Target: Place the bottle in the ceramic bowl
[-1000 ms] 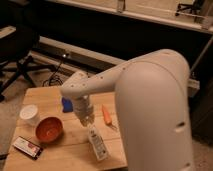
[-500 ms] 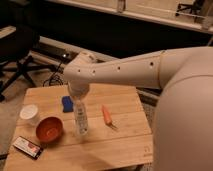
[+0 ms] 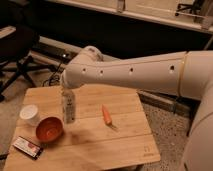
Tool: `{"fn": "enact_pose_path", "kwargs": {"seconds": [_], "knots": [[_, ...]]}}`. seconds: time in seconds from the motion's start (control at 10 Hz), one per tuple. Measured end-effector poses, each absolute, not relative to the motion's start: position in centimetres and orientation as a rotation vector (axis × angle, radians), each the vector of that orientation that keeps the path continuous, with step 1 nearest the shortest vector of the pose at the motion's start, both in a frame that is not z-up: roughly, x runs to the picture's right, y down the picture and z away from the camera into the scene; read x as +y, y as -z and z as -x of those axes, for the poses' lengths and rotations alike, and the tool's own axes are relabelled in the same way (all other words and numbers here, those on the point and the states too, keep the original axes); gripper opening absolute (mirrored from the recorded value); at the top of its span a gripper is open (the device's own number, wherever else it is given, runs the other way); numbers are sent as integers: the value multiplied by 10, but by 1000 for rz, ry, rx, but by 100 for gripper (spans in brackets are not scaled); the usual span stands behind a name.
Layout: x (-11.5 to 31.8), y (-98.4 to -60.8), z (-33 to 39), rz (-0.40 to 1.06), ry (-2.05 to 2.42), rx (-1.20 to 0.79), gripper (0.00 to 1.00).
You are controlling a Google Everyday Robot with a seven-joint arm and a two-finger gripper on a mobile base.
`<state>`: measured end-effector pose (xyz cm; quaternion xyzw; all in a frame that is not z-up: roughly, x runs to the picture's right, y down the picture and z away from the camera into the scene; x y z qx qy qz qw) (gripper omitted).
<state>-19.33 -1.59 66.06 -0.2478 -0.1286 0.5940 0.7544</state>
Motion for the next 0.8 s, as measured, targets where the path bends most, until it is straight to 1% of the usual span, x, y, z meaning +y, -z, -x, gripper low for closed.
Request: {"fn": "enact_pose_path", "kwargs": {"seconds": [0.4,0.8], "knots": [[-1,-662,247,616,-1228,-352,0],[12,-672,300,608,-1097,-416,0]]}}
